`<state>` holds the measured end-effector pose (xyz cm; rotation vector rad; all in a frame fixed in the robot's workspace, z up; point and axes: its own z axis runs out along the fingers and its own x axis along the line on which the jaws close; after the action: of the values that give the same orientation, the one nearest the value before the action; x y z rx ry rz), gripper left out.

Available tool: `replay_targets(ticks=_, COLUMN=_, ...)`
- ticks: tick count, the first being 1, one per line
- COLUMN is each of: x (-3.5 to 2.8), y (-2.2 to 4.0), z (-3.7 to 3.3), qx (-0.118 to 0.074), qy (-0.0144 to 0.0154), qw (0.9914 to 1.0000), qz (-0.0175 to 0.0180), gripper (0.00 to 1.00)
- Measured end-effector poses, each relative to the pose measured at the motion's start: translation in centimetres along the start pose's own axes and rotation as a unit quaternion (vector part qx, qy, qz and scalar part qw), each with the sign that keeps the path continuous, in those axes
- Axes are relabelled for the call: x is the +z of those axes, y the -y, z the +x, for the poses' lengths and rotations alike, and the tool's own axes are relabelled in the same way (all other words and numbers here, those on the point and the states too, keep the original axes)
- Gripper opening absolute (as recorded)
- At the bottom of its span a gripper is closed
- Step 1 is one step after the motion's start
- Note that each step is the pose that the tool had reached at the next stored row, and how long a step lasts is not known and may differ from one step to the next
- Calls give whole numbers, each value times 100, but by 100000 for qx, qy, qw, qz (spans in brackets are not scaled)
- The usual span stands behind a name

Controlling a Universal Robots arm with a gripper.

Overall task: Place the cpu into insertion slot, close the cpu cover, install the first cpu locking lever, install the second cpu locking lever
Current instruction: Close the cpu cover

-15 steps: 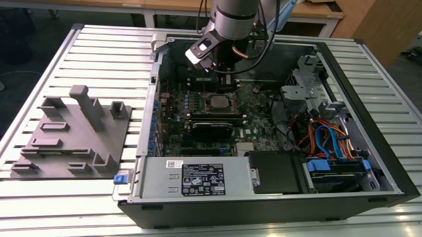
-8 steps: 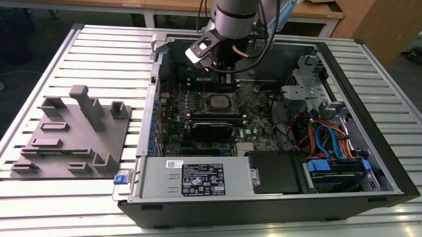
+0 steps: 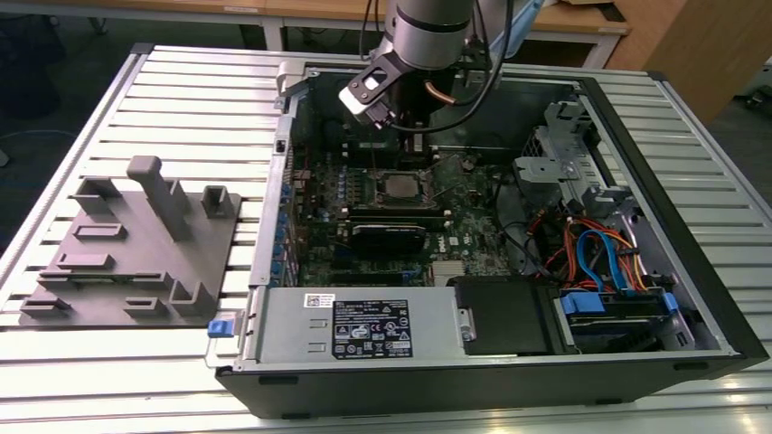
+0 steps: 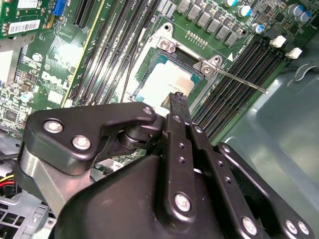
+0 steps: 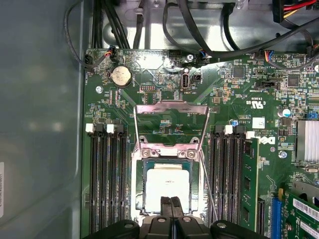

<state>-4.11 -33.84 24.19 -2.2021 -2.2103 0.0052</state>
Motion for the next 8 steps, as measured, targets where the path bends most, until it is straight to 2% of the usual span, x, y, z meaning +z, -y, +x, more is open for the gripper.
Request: replay_targets(ticks=8, x=-1, y=-28, z=0, qx=2, qy=2, qw=100000, qz=1, gripper=10)
